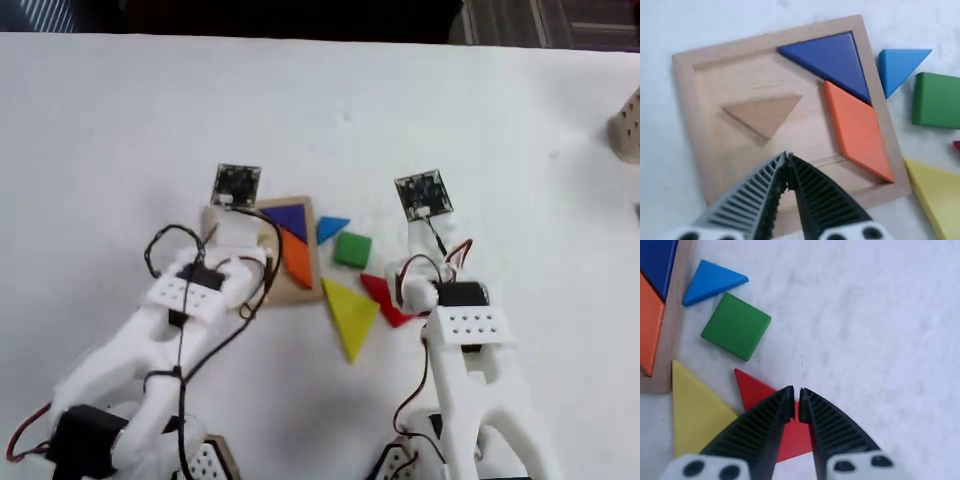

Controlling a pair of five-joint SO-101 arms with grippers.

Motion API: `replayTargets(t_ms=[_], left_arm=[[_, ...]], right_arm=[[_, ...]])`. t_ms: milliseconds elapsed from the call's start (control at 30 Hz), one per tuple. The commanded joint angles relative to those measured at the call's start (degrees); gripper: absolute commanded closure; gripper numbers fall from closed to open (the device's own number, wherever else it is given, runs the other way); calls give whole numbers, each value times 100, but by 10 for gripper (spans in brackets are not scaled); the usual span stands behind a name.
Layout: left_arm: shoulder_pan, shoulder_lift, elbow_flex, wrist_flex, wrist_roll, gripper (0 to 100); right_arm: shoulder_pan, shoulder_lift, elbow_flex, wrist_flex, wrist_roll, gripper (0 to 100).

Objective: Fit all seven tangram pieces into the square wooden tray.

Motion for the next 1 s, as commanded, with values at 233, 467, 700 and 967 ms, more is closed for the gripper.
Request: replayTargets(t_ms=[233, 467, 700, 967], left_arm=[[-365, 1596, -1987, 1266, 246, 979], [-444, 1657, -2040, 668, 220, 978], [-426, 1666, -2040, 316, 211, 978], [-444, 1675, -2040, 369, 211, 978]], right_arm=[[-57, -180, -26, -66, 79, 971], [-57, -180, -26, -57, 79, 971], [-48, -180, -26, -48, 79, 974], [-48, -180, -9, -48, 79, 973]])
